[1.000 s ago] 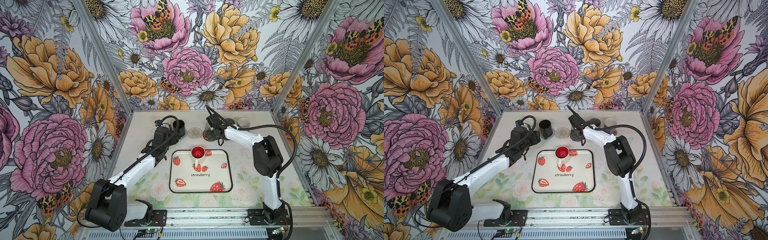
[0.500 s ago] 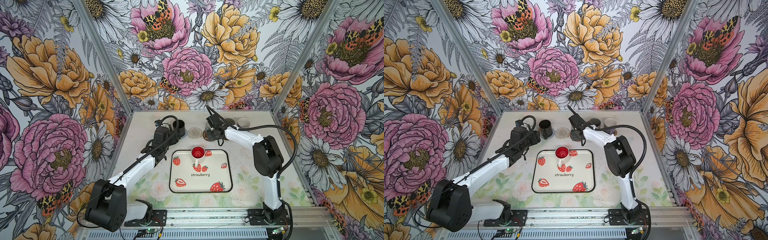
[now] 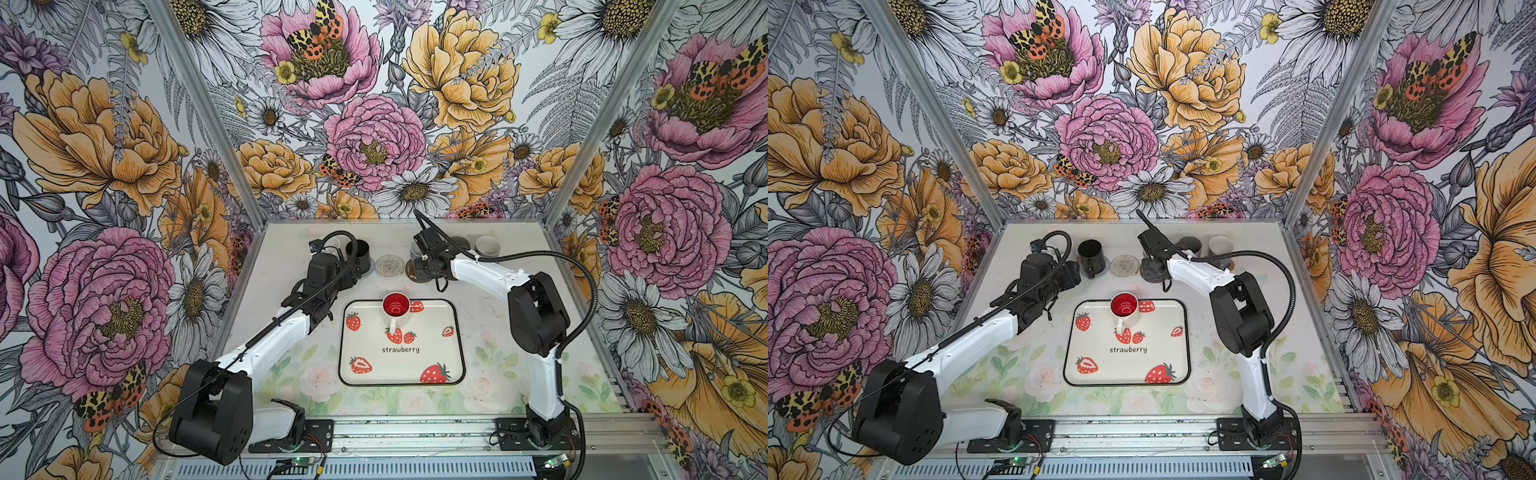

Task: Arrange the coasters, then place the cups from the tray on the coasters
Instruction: 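Lower the blue floral mug onto the brown coaster beside the black mug, then release the blue mug with the right gripper while the left moves over the red mug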

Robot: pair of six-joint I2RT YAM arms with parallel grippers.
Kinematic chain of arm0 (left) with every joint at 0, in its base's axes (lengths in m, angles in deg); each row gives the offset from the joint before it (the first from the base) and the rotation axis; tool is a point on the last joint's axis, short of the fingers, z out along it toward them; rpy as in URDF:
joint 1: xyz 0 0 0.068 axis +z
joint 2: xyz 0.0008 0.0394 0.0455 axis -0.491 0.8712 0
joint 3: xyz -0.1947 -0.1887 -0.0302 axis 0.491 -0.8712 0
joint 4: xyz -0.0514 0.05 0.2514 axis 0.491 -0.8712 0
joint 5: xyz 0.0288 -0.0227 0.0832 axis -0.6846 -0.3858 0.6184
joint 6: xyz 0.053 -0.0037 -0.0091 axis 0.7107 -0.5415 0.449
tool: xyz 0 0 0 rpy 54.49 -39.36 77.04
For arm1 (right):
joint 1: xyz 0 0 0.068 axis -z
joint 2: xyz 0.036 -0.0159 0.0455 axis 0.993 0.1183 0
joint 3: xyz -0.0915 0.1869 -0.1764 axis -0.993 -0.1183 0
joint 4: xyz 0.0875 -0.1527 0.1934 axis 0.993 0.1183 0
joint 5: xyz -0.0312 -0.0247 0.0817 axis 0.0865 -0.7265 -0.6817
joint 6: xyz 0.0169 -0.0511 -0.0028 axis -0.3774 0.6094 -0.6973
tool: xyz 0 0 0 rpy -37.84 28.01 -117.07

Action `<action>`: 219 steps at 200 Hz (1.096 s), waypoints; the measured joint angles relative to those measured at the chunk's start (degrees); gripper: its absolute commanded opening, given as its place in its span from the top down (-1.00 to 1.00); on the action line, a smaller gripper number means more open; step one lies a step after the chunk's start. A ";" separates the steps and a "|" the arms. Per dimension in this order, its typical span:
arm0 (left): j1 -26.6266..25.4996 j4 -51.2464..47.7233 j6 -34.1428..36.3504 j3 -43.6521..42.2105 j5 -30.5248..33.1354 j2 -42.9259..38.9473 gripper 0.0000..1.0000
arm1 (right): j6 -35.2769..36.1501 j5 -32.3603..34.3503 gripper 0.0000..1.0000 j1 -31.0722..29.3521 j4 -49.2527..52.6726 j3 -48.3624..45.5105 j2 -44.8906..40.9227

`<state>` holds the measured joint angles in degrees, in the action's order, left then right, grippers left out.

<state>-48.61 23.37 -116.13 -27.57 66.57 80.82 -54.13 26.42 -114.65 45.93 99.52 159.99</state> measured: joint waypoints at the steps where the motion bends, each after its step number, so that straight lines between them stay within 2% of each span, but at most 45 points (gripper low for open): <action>1: 0.00 0.00 0.02 0.00 0.00 0.00 -0.43 | 0.00 -0.02 0.36 0.00 -0.02 0.00 -0.04; 103: 0.00 0.00 0.00 0.00 -0.02 -0.04 -0.43 | -0.46 0.04 -0.03 0.00 -0.35 -3.45 -3.41; 178: -0.61 -0.09 0.00 0.02 0.02 -0.66 -0.43 | -1.57 2.73 -0.07 -1.03 -0.37 -9.16 -18.51; 219: -3.82 -3.78 0.04 2.43 0.83 -0.92 -0.42 | -2.36 4.61 -0.09 -1.57 -2.67 -9.22 -27.91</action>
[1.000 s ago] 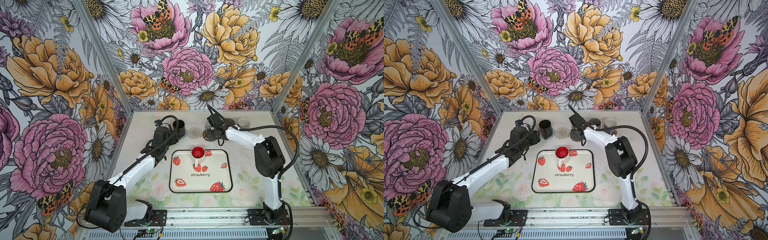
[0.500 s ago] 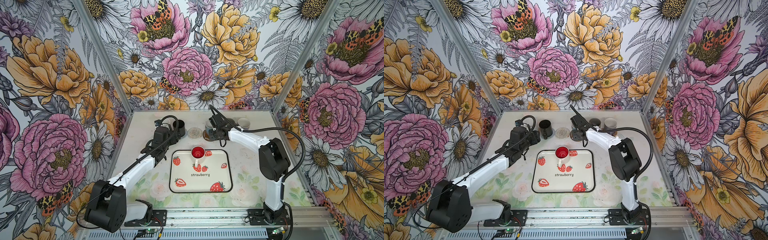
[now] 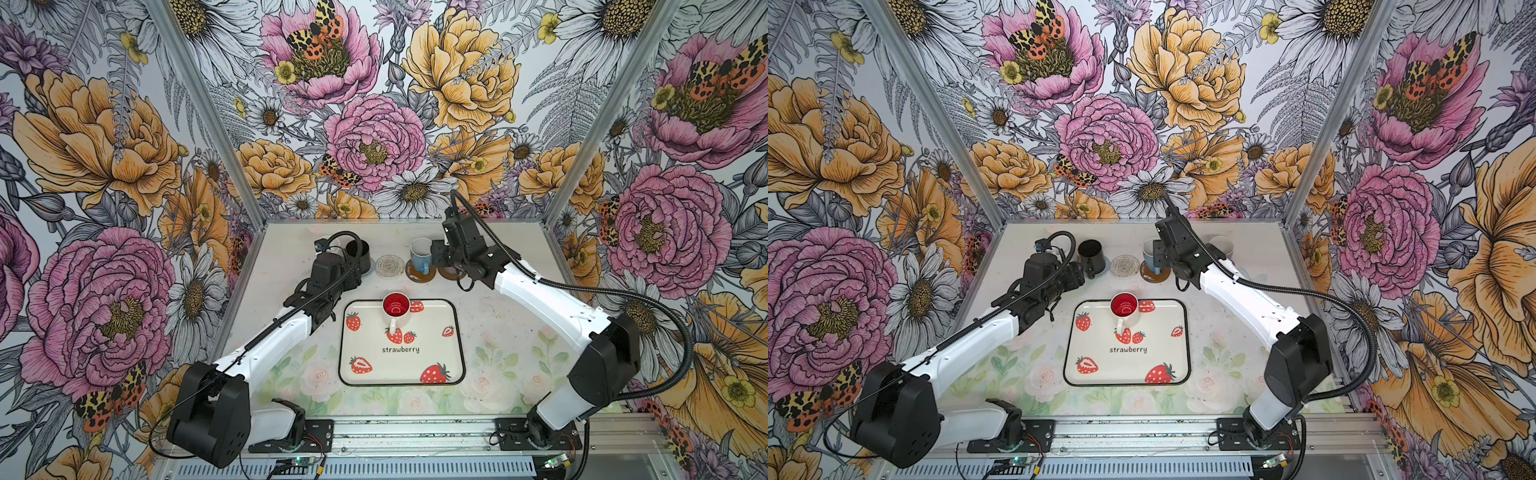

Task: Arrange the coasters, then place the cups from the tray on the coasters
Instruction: 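Release the blue mug with the right gripper while the left moves over the red mug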

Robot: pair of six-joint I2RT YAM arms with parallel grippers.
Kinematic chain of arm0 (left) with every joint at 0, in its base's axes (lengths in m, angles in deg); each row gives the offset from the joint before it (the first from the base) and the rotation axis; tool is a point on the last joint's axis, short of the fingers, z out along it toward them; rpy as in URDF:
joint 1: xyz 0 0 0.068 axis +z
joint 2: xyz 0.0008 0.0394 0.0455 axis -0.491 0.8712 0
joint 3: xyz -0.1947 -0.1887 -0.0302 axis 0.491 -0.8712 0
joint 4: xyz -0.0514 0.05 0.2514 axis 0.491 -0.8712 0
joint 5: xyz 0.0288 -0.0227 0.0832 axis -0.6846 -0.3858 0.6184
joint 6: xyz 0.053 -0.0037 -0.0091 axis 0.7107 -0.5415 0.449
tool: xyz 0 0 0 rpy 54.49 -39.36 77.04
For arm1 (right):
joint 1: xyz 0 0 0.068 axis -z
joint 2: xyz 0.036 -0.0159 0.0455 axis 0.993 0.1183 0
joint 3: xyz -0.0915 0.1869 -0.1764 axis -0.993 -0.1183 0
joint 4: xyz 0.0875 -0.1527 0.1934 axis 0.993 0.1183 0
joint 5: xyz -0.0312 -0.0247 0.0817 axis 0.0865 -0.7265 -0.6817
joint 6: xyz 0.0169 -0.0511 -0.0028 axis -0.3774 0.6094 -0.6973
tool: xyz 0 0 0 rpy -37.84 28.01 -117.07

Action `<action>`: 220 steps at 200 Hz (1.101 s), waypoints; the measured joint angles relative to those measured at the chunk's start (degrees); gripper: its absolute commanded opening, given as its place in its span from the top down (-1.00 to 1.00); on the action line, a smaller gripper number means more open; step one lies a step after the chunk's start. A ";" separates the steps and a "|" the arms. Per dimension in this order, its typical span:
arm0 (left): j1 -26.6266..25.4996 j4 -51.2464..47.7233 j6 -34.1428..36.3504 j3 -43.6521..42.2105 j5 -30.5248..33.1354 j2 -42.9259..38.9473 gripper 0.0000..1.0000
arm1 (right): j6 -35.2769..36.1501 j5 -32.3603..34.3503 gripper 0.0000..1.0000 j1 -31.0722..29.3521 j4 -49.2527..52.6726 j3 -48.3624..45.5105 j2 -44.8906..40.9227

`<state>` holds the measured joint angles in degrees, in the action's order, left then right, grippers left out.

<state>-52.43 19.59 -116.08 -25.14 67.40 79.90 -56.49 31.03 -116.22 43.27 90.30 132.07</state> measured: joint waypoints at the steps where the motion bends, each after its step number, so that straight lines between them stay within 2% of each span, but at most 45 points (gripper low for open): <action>1: -0.11 -0.09 -0.02 0.09 0.07 -0.02 -0.42 | -0.07 0.02 -0.09 -0.02 -0.11 -0.02 -0.20; 29: -4.07 -4.26 0.20 4.26 1.88 -1.51 -0.42 | -1.62 0.13 -0.09 -0.31 -5.77 -3.58 -7.34; 63: -10.47 -9.57 0.68 8.79 2.97 -4.59 -0.42 | -3.82 0.07 -0.12 -0.42 -12.46 -13.38 -15.04; 98: -17.40 -17.35 0.52 10.75 3.54 -6.82 -0.41 | -4.81 0.04 -0.15 -0.39 -15.28 -20.57 -17.11; 147: -26.01 -29.64 -2.49 10.80 3.54 -7.72 -0.39 | -5.22 -1.14 -0.16 1.22 -18.32 -24.57 -19.74; 220: -29.66 -37.03 -6.67 8.59 3.58 -6.25 -0.37 | -5.70 -2.95 -0.17 2.36 -21.14 -26.40 -20.72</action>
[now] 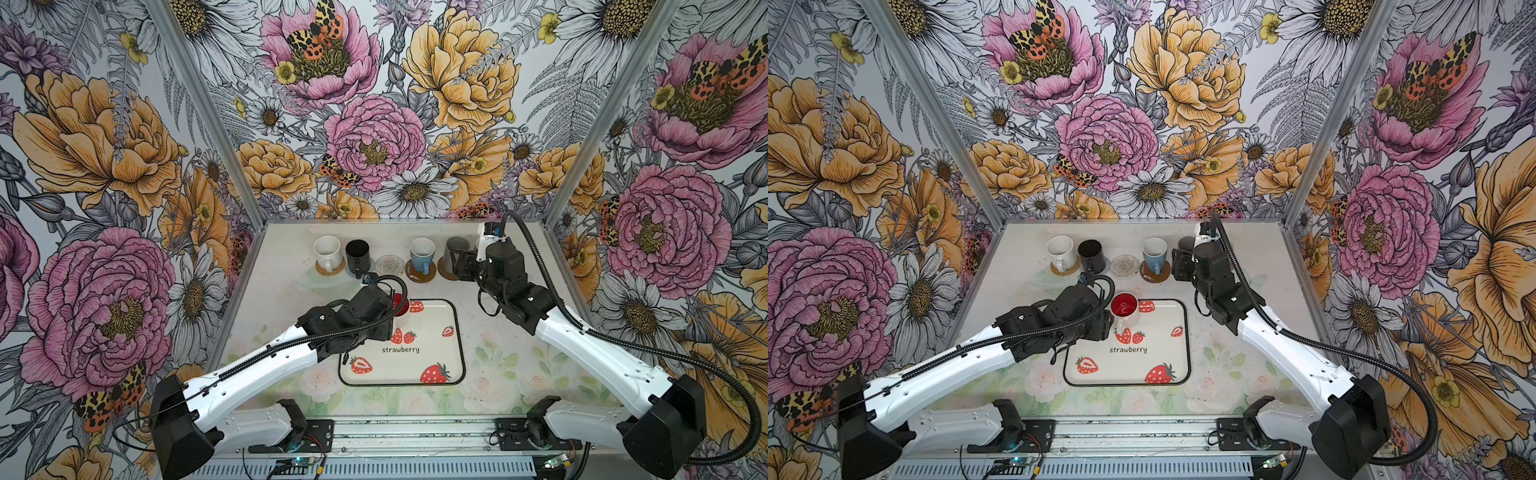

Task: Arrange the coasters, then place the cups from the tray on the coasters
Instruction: 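Release the blue mug with the right gripper while the left moves over the red mug, then lower the left gripper into the red-lined white mug on the tray and grip it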

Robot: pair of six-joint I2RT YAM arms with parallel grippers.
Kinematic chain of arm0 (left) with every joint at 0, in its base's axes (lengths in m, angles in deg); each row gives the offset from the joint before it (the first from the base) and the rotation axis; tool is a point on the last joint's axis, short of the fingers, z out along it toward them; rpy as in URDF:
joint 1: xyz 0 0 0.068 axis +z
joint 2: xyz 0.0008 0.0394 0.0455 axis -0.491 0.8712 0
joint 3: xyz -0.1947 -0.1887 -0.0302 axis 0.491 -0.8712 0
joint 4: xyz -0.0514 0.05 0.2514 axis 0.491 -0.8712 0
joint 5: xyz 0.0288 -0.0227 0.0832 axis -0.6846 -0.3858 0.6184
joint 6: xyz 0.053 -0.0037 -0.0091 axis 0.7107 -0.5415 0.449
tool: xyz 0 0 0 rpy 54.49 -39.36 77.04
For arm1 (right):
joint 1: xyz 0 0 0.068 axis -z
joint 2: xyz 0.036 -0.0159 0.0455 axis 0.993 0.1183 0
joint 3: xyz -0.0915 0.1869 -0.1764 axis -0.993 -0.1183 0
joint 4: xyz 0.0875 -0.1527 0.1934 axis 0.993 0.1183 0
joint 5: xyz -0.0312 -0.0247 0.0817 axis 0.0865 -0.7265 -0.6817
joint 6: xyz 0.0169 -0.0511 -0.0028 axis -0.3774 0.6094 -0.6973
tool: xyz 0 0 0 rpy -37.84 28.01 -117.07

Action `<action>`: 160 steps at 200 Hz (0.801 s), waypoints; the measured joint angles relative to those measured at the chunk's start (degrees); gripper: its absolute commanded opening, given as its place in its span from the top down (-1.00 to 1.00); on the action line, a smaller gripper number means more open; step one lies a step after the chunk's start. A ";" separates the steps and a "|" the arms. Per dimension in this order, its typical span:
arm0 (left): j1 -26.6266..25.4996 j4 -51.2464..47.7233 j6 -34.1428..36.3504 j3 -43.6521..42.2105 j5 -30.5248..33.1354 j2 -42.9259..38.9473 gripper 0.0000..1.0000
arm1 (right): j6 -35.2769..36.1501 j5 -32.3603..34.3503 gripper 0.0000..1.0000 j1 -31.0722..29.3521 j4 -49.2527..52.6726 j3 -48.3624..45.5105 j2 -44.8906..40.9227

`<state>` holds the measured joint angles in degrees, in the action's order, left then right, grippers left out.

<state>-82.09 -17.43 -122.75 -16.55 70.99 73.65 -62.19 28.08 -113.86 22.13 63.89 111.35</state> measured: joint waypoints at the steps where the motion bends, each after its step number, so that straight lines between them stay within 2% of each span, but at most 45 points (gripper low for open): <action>1: -0.11 0.00 -0.02 0.00 0.00 0.17 -0.37 | -0.02 -0.04 -0.17 0.00 -0.07 0.00 0.00; 44: -2.25 -0.24 -0.70 -0.15 0.04 6.82 -0.38 | -0.42 -0.68 -0.17 0.26 -0.59 -0.02 0.02; 160: -2.32 3.93 -2.43 -0.22 1.68 18.18 -0.41 | -1.03 -2.84 -0.17 1.14 -1.92 -0.07 2.43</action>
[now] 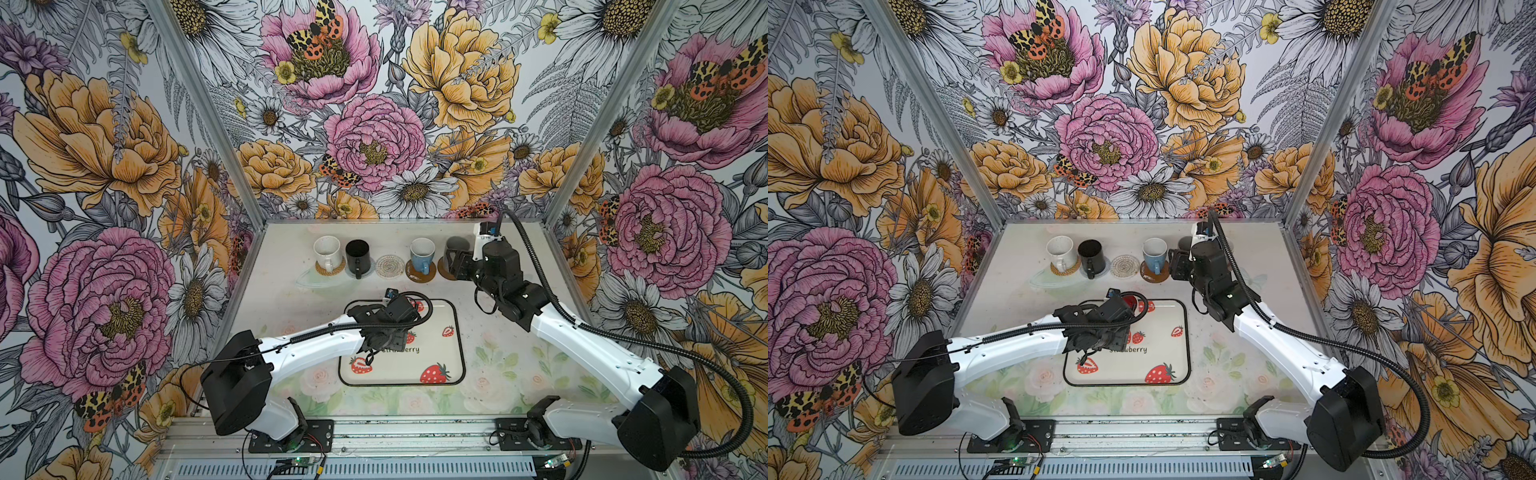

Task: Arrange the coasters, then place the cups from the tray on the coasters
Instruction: 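Lower the left gripper into the red-lined white mug on the tray and grip it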

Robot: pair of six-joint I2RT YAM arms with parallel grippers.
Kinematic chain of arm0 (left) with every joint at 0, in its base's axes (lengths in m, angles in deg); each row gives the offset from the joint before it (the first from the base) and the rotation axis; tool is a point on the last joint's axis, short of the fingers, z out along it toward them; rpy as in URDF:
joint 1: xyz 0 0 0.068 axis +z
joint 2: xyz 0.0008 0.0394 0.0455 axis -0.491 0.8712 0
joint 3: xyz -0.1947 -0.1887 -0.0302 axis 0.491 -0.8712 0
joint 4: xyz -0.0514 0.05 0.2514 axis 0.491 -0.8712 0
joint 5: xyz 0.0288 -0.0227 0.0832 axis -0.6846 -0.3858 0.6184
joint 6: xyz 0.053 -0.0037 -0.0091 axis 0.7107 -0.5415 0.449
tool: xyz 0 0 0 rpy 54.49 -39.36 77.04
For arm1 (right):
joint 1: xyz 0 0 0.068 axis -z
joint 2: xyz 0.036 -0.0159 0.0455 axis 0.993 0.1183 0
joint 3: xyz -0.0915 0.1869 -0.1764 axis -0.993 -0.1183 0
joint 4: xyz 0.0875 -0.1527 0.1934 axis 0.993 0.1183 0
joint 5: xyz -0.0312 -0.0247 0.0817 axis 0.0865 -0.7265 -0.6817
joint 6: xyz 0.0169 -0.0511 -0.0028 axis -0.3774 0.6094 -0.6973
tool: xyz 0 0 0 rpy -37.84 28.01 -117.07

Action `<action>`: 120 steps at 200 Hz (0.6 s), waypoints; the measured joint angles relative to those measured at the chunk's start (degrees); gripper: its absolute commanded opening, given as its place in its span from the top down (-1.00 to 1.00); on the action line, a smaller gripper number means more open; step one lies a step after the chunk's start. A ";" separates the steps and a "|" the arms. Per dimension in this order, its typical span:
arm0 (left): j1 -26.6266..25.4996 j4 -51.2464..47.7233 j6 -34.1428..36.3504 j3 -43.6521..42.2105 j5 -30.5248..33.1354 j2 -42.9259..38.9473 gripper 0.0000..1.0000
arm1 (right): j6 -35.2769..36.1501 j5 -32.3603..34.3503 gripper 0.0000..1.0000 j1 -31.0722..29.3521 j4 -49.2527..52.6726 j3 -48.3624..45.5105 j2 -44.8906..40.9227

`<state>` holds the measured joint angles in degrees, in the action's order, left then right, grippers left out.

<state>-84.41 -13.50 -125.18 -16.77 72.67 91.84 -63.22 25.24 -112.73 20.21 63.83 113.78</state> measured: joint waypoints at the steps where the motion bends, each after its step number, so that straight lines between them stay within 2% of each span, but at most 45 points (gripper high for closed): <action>1: 0.00 0.04 0.02 0.00 0.04 0.04 -0.41 | 0.00 0.00 -0.17 0.00 0.00 0.00 0.02; 41: 0.17 3.23 -0.02 0.00 1.16 3.39 -0.37 | 0.00 -0.44 -0.18 0.35 -0.72 0.00 0.52; 120: 2.14 8.48 -0.13 -0.04 1.42 6.56 -0.13 | -0.02 -1.68 -0.17 0.66 -1.66 0.00 2.08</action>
<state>-82.26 -5.02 -125.31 -16.81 74.09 98.39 -63.24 23.55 -112.07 18.55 63.83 115.86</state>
